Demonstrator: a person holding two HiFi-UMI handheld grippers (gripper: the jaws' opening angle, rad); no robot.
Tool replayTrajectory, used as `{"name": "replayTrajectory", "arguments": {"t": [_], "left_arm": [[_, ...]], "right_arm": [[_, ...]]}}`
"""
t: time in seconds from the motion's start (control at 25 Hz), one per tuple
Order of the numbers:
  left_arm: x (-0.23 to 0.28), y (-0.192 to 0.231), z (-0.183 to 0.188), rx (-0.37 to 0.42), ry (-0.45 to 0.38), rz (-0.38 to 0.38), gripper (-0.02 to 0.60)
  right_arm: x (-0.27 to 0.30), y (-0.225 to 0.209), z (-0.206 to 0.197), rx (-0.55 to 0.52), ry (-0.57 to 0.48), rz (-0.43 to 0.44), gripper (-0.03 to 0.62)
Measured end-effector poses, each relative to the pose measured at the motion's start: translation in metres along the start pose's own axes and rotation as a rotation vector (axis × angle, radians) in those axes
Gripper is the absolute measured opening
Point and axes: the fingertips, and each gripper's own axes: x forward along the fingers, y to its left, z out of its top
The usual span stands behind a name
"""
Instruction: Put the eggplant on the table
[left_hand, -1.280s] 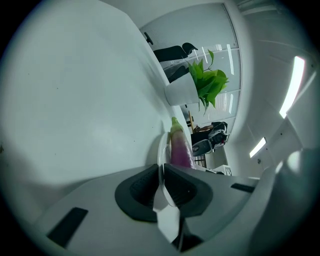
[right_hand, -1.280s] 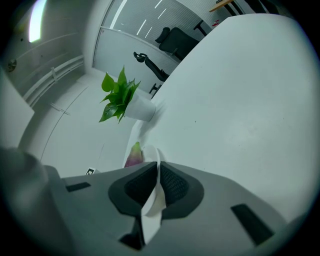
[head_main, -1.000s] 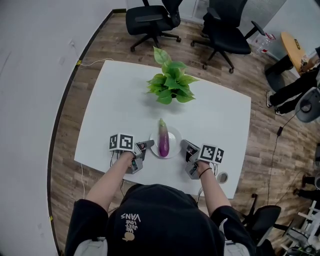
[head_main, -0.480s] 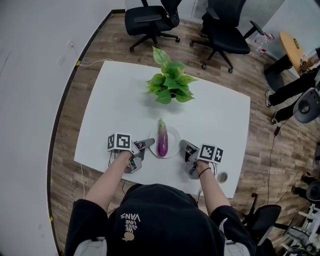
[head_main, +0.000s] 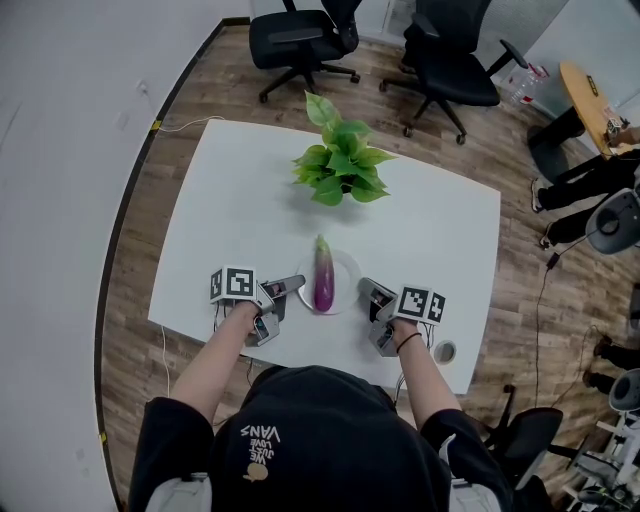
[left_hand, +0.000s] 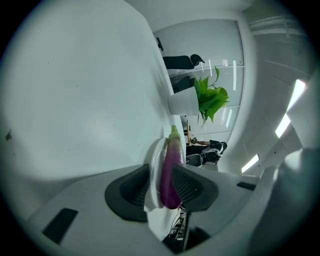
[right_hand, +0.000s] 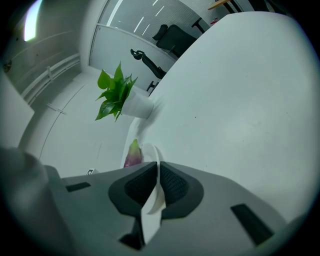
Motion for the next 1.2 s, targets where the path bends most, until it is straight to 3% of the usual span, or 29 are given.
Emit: {"name": "replayTrajectory", "arguments": {"t": [0.28, 0.96, 1.04, 1.12, 1.2], "left_arm": [[-0.0082, 0.0022, 0.0048, -0.020, -0.041, -0.015, 0.130], [-0.0070, 0.0008, 0.0031, -0.016, -0.034, -0.022, 0.130], [-0.0071, 0.0003, 0.0033, -0.014, -0.038, -0.026, 0.130], [-0.0072, 0.0003, 0.0033, -0.014, -0.041, -0.028, 0.130], [-0.0069, 0.0008, 0.0033, -0.016, -0.040, -0.028, 0.130]], "right_arm": [[0.0001, 0.0001, -0.0005, -0.002, 0.001, -0.001, 0.021], [-0.0020, 0.0019, 0.0035, -0.014, -0.012, -0.008, 0.021], [-0.0032, 0.0030, 0.0055, -0.017, -0.020, -0.006, 0.038], [-0.0034, 0.0045, 0.0064, -0.019, -0.020, -0.001, 0.101], [-0.0023, 0.0052, 0.0064, -0.022, -0.016, 0.003, 0.101]]}}
